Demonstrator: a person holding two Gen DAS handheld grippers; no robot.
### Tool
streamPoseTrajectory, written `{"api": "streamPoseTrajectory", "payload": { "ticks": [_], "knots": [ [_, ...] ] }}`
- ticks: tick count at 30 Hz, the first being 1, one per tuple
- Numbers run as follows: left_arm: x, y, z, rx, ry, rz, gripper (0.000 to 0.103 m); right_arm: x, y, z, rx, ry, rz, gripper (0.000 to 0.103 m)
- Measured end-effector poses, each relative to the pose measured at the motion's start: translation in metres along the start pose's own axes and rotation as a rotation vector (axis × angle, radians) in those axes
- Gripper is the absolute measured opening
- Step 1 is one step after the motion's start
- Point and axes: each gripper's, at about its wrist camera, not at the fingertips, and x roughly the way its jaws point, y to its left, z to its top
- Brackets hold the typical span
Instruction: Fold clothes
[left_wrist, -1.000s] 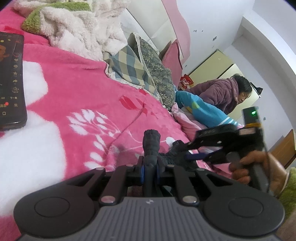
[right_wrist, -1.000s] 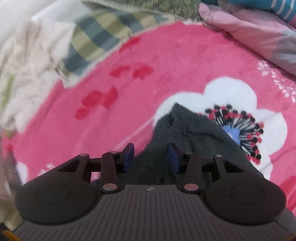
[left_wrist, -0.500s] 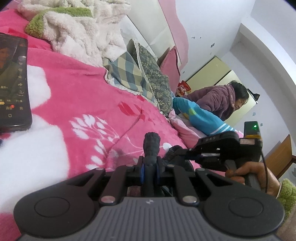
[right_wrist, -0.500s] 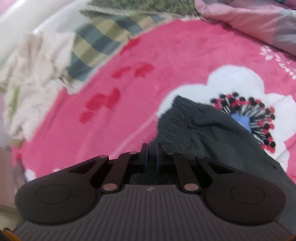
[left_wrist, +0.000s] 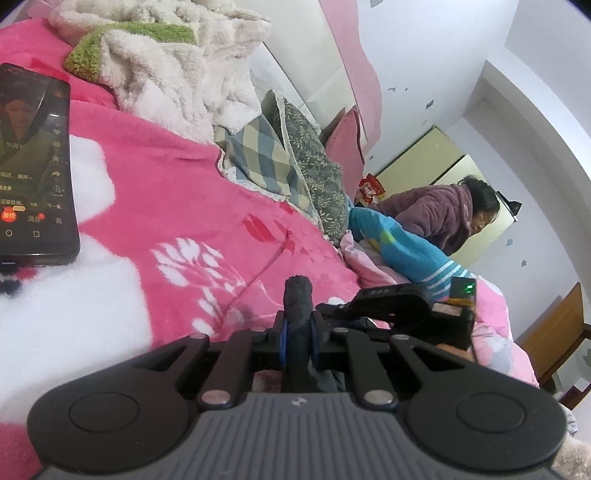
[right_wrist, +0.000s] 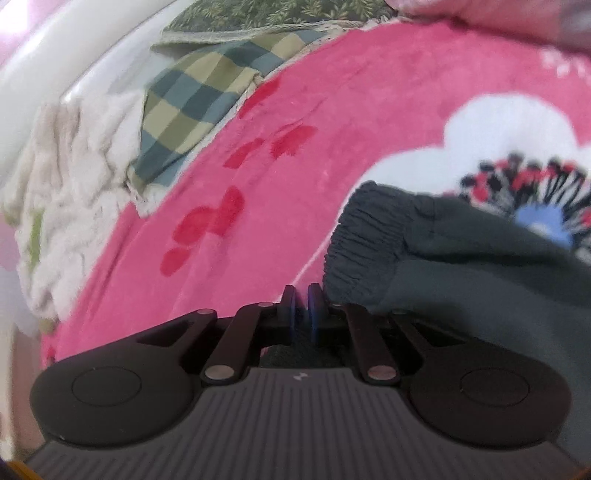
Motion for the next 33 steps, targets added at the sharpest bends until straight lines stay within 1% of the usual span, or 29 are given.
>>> {"api": "streamPoseTrajectory", "payload": {
  "ticks": [1, 2, 3, 4, 5, 8, 9, 10, 11, 13, 14, 15, 17, 18, 19, 21, 22, 23, 24, 25, 27, 28, 29, 30, 31, 33],
  "knots": [
    [0.000, 0.001, 0.000, 0.001, 0.001, -0.002, 0.012, -0.003, -0.001, 0.002, 0.018, -0.002, 0.012, 0.009],
    [0.000, 0.001, 0.000, 0.002, 0.001, -0.001, 0.012, -0.009, -0.001, 0.005, 0.036, -0.002, 0.022, 0.014],
    [0.001, 0.001, 0.000, 0.002, 0.002, 0.002, 0.012, -0.018, 0.001, 0.008, 0.038, -0.017, 0.025, 0.023],
    [0.001, 0.002, 0.000, 0.002, 0.002, 0.003, 0.012, -0.031, 0.004, 0.010, 0.021, -0.045, 0.024, 0.026],
    [0.001, 0.002, 0.000, 0.002, 0.002, 0.006, 0.012, -0.044, 0.008, 0.010, -0.008, -0.063, 0.028, 0.028],
    [0.001, 0.002, 0.000, 0.002, -0.002, 0.017, 0.012, -0.085, 0.023, 0.009, -0.109, -0.095, 0.050, 0.028],
    [0.001, 0.002, 0.000, 0.003, -0.003, 0.020, 0.012, -0.090, 0.028, 0.005, -0.140, -0.070, 0.055, 0.028],
    [0.001, 0.002, 0.000, 0.005, -0.006, 0.022, 0.012, -0.090, 0.033, -0.001, -0.171, -0.026, 0.058, 0.027],
    [0.001, 0.002, 0.000, 0.007, -0.008, 0.025, 0.012, -0.086, 0.037, -0.008, -0.193, 0.025, 0.061, 0.025],
    [0.000, 0.002, 0.000, 0.010, -0.012, 0.030, 0.012, -0.059, 0.044, -0.029, -0.235, 0.149, 0.062, 0.022],
    [0.000, 0.002, 0.000, 0.012, -0.014, 0.032, 0.012, -0.043, 0.047, -0.040, -0.254, 0.197, 0.058, 0.021],
    [0.000, 0.001, 0.000, 0.014, -0.017, 0.035, 0.012, -0.028, 0.049, -0.052, -0.267, 0.214, 0.050, 0.021],
    [0.000, 0.001, 0.000, 0.017, -0.021, 0.040, 0.012, -0.019, 0.055, -0.062, -0.299, 0.144, 0.065, 0.023],
    [-0.001, 0.001, 0.000, 0.019, -0.023, 0.043, 0.014, -0.021, 0.056, -0.059, -0.286, 0.130, 0.076, 0.024],
    [-0.001, 0.001, 0.000, 0.020, -0.026, 0.045, 0.018, -0.026, 0.054, -0.054, -0.232, 0.132, 0.088, 0.024],
    [-0.004, 0.001, 0.000, 0.015, -0.035, 0.048, 0.024, -0.056, 0.045, -0.048, -0.137, 0.104, 0.125, 0.024],
    [-0.006, 0.001, 0.000, 0.011, -0.040, 0.049, 0.027, -0.080, 0.043, -0.048, -0.125, 0.074, 0.129, 0.024],
    [-0.008, 0.002, 0.000, 0.007, -0.045, 0.050, 0.032, -0.107, 0.041, -0.050, -0.131, 0.036, 0.125, 0.024],
    [-0.011, 0.001, 0.001, 0.003, -0.052, 0.049, 0.050, -0.137, 0.036, -0.052, -0.140, -0.006, 0.119, 0.025],
    [-0.016, 0.000, 0.002, 0.010, -0.069, 0.048, 0.061, -0.173, 0.028, -0.058, -0.145, -0.059, 0.115, 0.026],
    [-0.027, -0.008, 0.003, 0.050, -0.114, 0.043, 0.062, -0.247, 0.006, -0.078, -0.135, -0.164, 0.100, 0.034],
    [-0.034, -0.015, 0.003, 0.086, -0.138, 0.039, 0.062, -0.283, -0.007, -0.092, -0.125, -0.215, 0.080, 0.036],
    [-0.039, -0.023, 0.002, 0.120, -0.137, 0.025, 0.062, -0.317, -0.022, -0.110, -0.110, -0.261, 0.046, 0.042],
    [-0.043, -0.032, 0.000, 0.152, -0.120, 0.004, 0.062, -0.344, -0.038, -0.128, -0.095, -0.291, 0.013, 0.045],
    [-0.047, -0.041, -0.001, 0.185, -0.103, -0.016, 0.063, -0.366, -0.053, -0.148, -0.077, -0.310, -0.023, 0.046],
    [-0.056, -0.059, -0.005, 0.249, -0.070, -0.057, 0.065, -0.399, -0.082, -0.191, -0.014, -0.315, -0.095, 0.048]
  ]
}}
